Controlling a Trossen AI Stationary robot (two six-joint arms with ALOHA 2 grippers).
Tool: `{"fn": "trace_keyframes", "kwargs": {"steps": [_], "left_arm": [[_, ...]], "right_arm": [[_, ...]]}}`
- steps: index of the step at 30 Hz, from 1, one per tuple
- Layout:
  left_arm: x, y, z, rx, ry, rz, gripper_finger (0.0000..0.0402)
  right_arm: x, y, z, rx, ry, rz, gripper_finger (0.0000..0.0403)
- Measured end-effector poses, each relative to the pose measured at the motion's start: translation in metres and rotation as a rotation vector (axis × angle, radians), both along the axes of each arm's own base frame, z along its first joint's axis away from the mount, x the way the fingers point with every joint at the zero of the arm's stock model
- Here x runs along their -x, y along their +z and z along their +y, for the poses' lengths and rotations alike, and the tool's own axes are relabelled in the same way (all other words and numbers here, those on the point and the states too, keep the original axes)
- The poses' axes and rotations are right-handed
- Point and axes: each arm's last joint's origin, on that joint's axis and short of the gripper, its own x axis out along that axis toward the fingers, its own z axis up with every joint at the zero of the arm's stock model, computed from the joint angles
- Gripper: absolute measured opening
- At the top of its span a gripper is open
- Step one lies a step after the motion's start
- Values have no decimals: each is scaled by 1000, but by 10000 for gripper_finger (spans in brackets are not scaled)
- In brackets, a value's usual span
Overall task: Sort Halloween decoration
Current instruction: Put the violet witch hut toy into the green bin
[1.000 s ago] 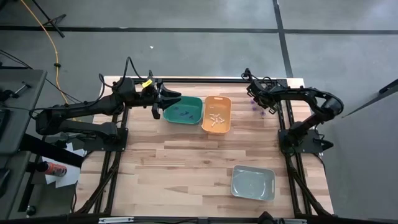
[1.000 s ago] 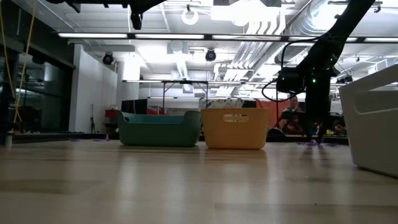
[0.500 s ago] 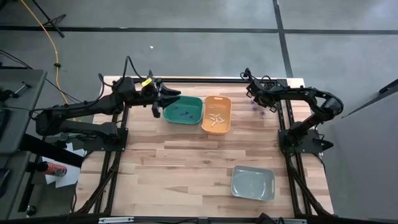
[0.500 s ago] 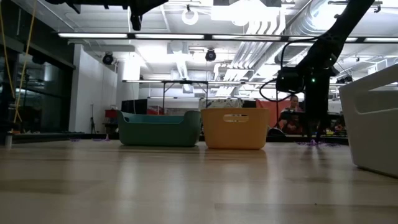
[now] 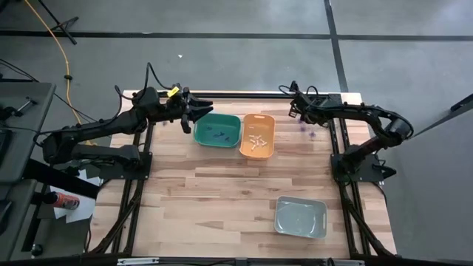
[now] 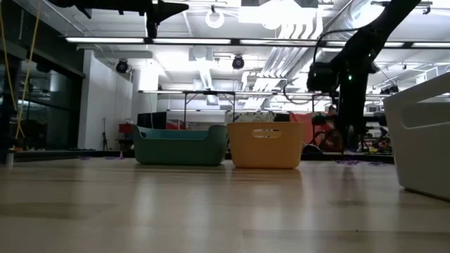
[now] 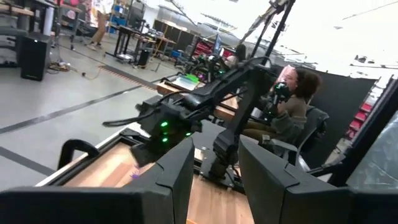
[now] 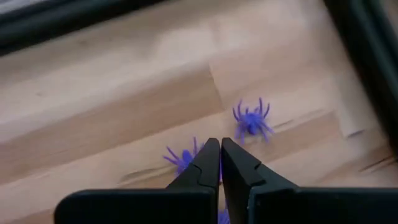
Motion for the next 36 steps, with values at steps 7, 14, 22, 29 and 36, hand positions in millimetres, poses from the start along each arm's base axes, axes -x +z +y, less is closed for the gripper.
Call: {"fn": "trace_keyframes", "kwargs": {"steps": [7, 14, 22, 29, 36], "left_arm": [[2, 0, 4, 1, 8, 1, 117], [2, 0, 4, 1, 5, 1, 117], [-1, 0, -2, 1, -21, 1, 117], [-3, 0, -8, 0, -51, 1, 117], [-4, 0, -10, -1, -63, 1, 117]], "right_arm": [[6, 51, 20, 172, 264, -25, 0], [20, 116, 53, 459, 683, -234, 0], [19, 178, 83, 896, 1169, -673, 0], [0, 197, 102, 1169, 1441, -802, 0], [-11, 193, 108, 1188, 1517, -774, 0]]}}
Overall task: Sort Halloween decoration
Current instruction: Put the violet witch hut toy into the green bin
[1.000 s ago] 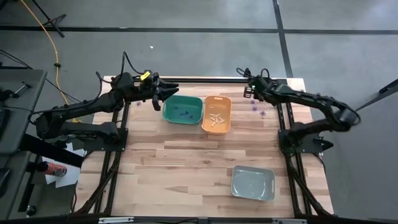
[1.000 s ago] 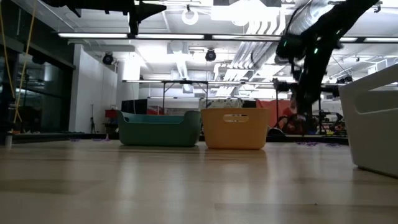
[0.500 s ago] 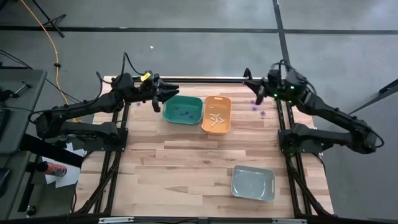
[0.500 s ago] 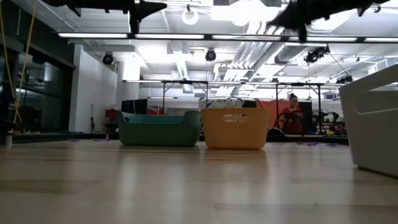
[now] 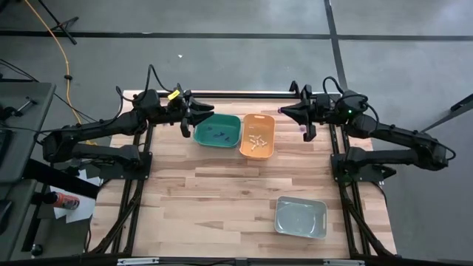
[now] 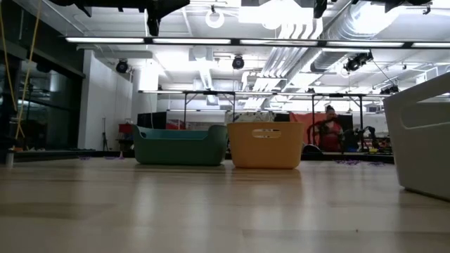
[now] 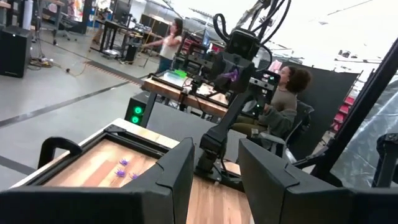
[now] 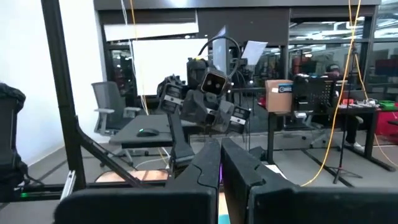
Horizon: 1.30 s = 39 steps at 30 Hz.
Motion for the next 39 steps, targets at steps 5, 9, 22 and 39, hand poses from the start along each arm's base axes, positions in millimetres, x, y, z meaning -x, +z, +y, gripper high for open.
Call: {"fn": "trace_keyframes", "kwargs": {"steps": [5, 9, 22, 39], "left_arm": [[0, 0, 0, 0, 0, 0, 117], [0, 0, 0, -1, 0, 0, 117], [-15, -2, 0, -61, -3, -44, 117], [-102, -4, -1, -236, -95, 9, 117]], "right_arm": [[-1, 0, 0, -1, 0, 2, 0], [-1, 0, 0, -1, 0, 2, 0], [-20, -5, -4, 7, -2, -31, 0], [-105, -31, -6, 29, 98, -76, 0]]}}
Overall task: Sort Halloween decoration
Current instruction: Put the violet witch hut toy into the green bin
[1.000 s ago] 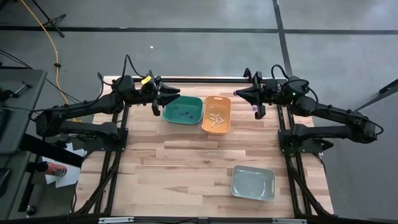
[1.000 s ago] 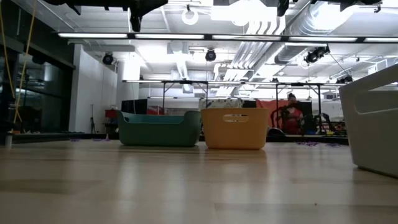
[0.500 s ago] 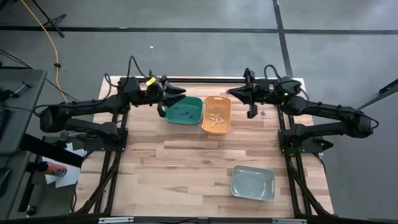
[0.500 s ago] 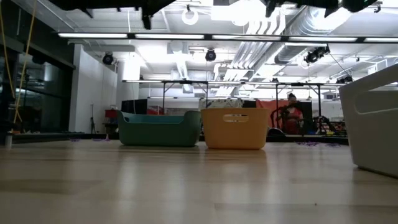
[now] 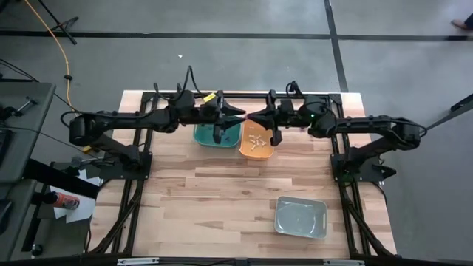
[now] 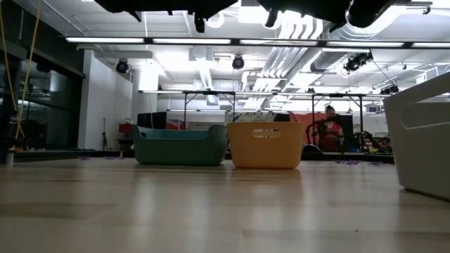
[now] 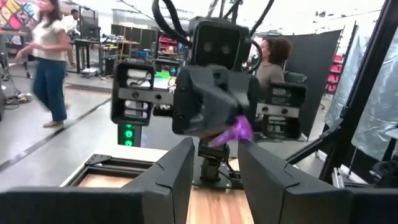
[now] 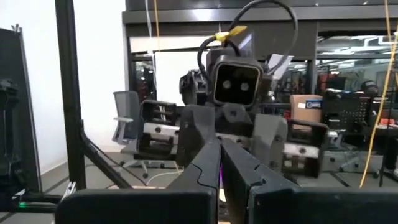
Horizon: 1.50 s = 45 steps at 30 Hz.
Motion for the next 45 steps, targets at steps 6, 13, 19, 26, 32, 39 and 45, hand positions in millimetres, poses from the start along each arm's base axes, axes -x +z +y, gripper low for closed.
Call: {"fn": "trace_keyframes", "kwargs": {"steps": [6, 13, 19, 26, 32, 39, 45], "left_arm": [[-1, -1, 0, 1, 2, 5, 117], [-1, -1, -1, 2, 1, 5, 117], [-1, 0, -2, 3, -4, -1, 117], [-1, 0, -2, 18, -7, -9, 117], [0, 3, -1, 11, 9, -33, 87], [1, 3, 5, -5, 24, -27, 7], [12, -4, 16, 18, 78, 118, 2]], "right_arm": [[-4, 3, -2, -2, -4, 7, 0], [-5, 1, -3, 12, -44, 25, 0], [-5, 1, -3, 24, -72, 21, 0], [-6, -1, -2, 17, -67, 39, 1], [-7, -3, -1, 12, -54, 58, 1], [-7, -3, 1, 15, -54, 59, 1], [-7, -7, -4, 2, -74, 84, 0]]}}
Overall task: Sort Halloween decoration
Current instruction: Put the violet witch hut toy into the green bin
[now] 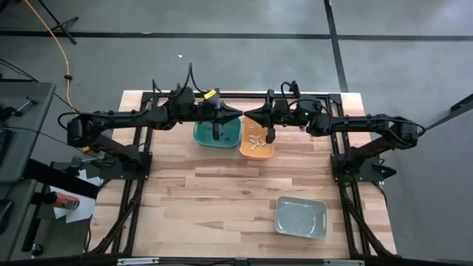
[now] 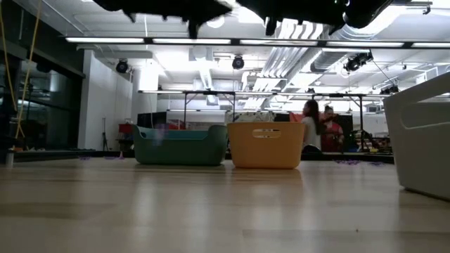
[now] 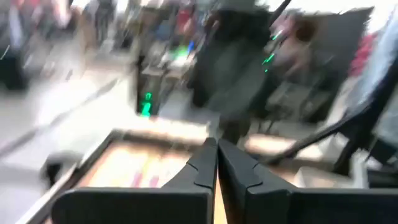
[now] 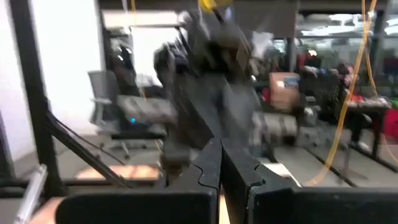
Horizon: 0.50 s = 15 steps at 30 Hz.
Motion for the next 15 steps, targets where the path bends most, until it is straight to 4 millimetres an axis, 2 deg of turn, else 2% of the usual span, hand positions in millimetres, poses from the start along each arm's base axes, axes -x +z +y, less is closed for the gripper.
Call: {"fn": "trace_keyframes", "kwargs": {"steps": [2, 5, 9, 15], "left_arm": [[9, -3, 3, 24, 30, 78, 0], [30, 4, 0, 42, 49, 161, 0], [58, 4, -10, 56, 123, 326, 0], [89, 9, -30, 75, 159, 440, 0]], "right_arm": [[2, 4, 0, 7, 3, -20, 0], [1, 1, -1, 6, 0, 0, 0], [3, 3, -6, 11, -19, -9, 0], [6, 1, -16, 5, -53, 7, 0]]}}
